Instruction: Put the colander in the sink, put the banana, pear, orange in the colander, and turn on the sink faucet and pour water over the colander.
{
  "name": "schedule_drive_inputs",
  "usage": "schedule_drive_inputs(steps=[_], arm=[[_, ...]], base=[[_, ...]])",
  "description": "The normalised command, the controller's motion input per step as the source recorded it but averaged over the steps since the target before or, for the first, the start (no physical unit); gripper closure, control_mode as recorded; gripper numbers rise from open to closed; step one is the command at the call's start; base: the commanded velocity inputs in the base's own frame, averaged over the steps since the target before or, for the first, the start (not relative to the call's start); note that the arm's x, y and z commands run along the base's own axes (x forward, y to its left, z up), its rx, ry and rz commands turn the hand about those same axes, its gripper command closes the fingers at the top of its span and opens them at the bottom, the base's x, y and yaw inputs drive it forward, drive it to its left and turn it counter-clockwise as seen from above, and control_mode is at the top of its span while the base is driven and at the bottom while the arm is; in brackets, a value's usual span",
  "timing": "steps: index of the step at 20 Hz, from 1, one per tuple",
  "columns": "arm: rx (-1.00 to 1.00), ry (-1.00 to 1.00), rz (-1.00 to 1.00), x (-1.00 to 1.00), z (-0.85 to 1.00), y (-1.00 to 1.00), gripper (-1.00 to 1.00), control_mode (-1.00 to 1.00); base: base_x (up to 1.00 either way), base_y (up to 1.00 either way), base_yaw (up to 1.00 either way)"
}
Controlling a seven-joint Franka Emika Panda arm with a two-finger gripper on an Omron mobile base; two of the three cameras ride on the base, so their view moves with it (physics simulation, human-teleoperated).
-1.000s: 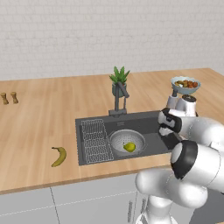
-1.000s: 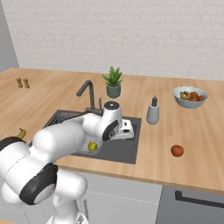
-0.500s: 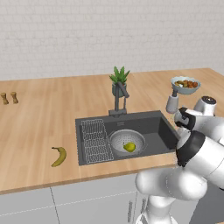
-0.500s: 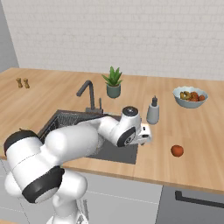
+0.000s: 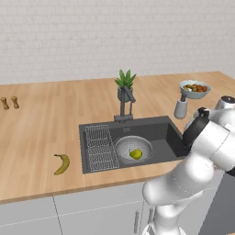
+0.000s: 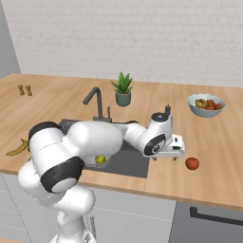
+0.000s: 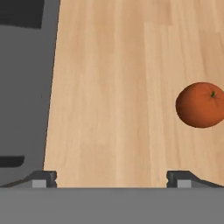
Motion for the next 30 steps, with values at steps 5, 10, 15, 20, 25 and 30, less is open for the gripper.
schedule_drive_inputs(steps=[5, 10, 15, 20, 25, 30], arm=[[0.01, 0.05, -0.27, 0.06, 0.04, -0.57, -1.0, -1.0], [0.0, -0.08, -0.25, 0.04, 0.0, -0.55, -1.0, -1.0], [0.03, -0.04, -0.18, 0.16, -0.03, -0.49, -1.0, -1.0], [0.19, 0.0, -0.11, 0.31, -0.18, -0.19, -1.0, -1.0], [0.16, 0.0, -0.07, 0.3, -0.24, -0.21, -1.0, -1.0], [0.0, 0.0, -0.06, 0.28, -0.18, -0.27, -1.0, -1.0]], base=[[0.0, 0.0, 0.0], [0.0, 0.0, 0.0], [0.0, 0.0, 0.0], [0.0, 0.0, 0.0], [0.0, 0.0, 0.0], [0.0, 0.0, 0.0]])
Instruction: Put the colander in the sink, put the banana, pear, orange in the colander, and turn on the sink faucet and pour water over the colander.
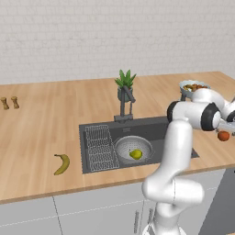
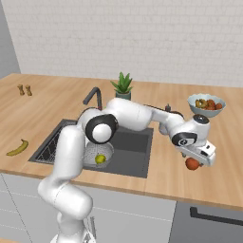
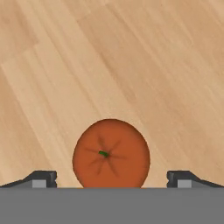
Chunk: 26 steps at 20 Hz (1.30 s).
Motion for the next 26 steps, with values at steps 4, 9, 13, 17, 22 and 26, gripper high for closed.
schedule_drive_inputs(steps=[4, 9, 13, 17, 22, 26], arm=[[0.0, 0.0, -0.04, 0.26, -0.21, -0.03, -1.0, -1.0], [0.0, 0.0, -0.05, 0.08, -0.14, 0.01, -1.0, -1.0], [-0.02, 0.0, -0.08, -0.08, -0.11, 0.0, -1.0, -1.0], [-0.09, 0.0, -0.1, -0.11, -0.14, 0.07, -1.0, -1.0], [-0.08, 0.0, -0.09, 0.0, -0.06, 0.16, -1.0, -1.0], [-0.03, 0.0, -0.08, -0.01, -0.07, 0.09, -1.0, -1.0]], base=[[0.0, 0.0, 0.0], [0.0, 0.0, 0.0], [0.0, 0.0, 0.0], [0.0, 0.0, 0.0], [0.0, 0.0, 0.0], [0.0, 0.0, 0.0]])
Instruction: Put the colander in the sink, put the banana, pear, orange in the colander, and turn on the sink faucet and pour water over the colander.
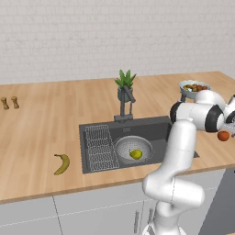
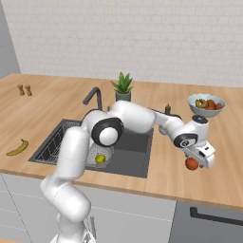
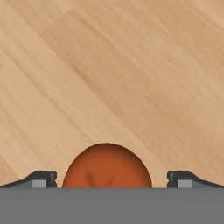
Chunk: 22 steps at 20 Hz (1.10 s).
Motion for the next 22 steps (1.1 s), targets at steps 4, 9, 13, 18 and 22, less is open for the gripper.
schedule_drive_inputs(steps=[4, 9, 13, 18, 22], arm=[[-0.04, 0.0, -0.08, -0.02, -0.11, 0.03, -1.0, -1.0], [-0.01, 0.0, -0.06, 0.0, -0.05, 0.02, -1.0, -1.0], [0.0, 0.0, -0.04, 0.0, -0.1, 0.0, -1.0, -1.0], [0.0, 0.0, -0.03, 0.0, -0.23, 0.0, -1.0, -1.0], [-0.02, 0.0, -0.01, 0.01, -0.19, 0.02, 1.0, -1.0]], base=[[0.0, 0.0, 0.0], [0.0, 0.0, 0.0], [0.0, 0.0, 0.0], [0.0, 0.0, 0.0], [0.0, 0.0, 0.0]])
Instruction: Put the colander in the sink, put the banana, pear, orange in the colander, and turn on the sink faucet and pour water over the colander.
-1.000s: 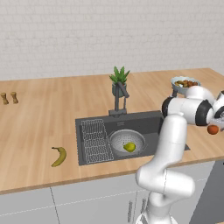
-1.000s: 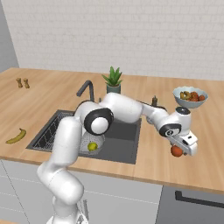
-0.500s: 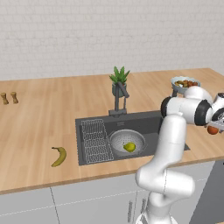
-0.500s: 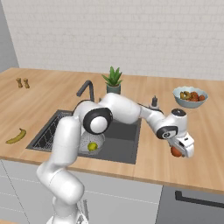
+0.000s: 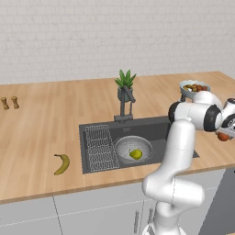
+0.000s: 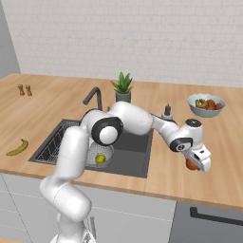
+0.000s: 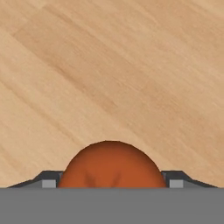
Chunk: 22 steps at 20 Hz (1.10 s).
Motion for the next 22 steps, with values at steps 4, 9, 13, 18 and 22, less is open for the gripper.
schedule_drive_inputs(steps=[4, 9, 13, 18, 22], arm=[[-0.01, 0.0, 0.0, -0.06, -0.02, 0.03, 1.0, -1.0], [0.03, 0.0, 0.0, -0.32, 0.17, 0.37, 1.0, -1.0], [0.03, -0.06, 0.04, -0.36, 0.28, 0.71, 1.0, -1.0], [0.0, 0.0, 0.15, -0.18, 0.25, 0.89, 1.0, -1.0], [-0.04, 0.0, 0.21, -0.06, 0.23, 0.96, 1.0, -1.0]], base=[[0.0, 0.0, 0.0], [0.0, 0.0, 0.0], [0.0, 0.0, 0.0], [0.0, 0.0, 0.0], [0.0, 0.0, 0.0]])
